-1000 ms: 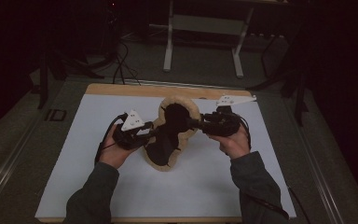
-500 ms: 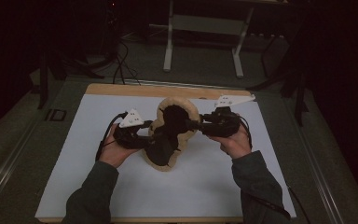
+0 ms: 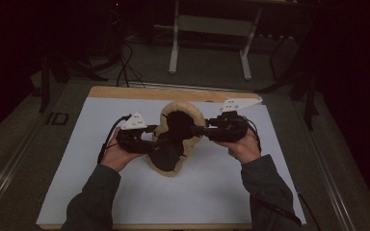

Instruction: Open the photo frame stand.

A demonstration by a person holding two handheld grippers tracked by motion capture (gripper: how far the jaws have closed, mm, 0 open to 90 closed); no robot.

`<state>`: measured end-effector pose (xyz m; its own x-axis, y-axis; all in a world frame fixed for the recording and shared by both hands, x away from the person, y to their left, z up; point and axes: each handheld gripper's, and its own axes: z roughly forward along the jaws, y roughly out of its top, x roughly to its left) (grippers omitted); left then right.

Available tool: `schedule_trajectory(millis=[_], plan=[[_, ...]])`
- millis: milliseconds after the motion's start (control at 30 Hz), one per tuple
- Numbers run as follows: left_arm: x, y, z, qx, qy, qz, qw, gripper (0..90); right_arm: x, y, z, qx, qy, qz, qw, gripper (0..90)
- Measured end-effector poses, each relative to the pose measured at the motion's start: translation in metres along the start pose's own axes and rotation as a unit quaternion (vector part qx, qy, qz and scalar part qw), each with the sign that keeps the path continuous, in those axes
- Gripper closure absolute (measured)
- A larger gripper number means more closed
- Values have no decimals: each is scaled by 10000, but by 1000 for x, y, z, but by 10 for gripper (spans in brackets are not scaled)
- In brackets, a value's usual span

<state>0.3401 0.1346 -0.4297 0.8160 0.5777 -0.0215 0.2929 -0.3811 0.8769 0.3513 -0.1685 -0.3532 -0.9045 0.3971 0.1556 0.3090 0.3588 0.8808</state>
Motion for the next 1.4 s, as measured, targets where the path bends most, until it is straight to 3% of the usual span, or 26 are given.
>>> schedule_trajectory(millis=[133,300,367,533,800,867,967,1100,1300,1400], plan=[[2,-1,0,-14,-179,-38,9998,394,1,0,0,6,64,-94,9999,662],[-1,-2,-2,0,-66,42,10000,441,2,1,0,43,-29,-173,9998,652],[-3,-4,-5,-15,-6,91,10000,468,3,2,1,106,-193,-241,9995,634],[-6,-5,-9,-48,2,124,9999,523,1,2,2,142,-346,-191,9991,602],[-10,-10,-15,-140,46,87,9999,535,1,5,9,183,-594,-213,9978,540],[-8,-12,-16,-170,32,16,9998,535,2,6,10,168,-589,-254,9978,545],[-5,-14,-18,-153,44,-41,9999,516,6,10,10,134,-299,-332,9989,615],[0,-17,-20,-178,-38,-127,9998,508,12,16,13,178,-131,-442,9988,643],[12,-19,-22,-333,-258,-291,9987,428,14,17,15,119,21,-501,9987,656],[15,-19,-19,-453,-556,-356,9968,386,14,17,15,129,90,-555,9983,657]])
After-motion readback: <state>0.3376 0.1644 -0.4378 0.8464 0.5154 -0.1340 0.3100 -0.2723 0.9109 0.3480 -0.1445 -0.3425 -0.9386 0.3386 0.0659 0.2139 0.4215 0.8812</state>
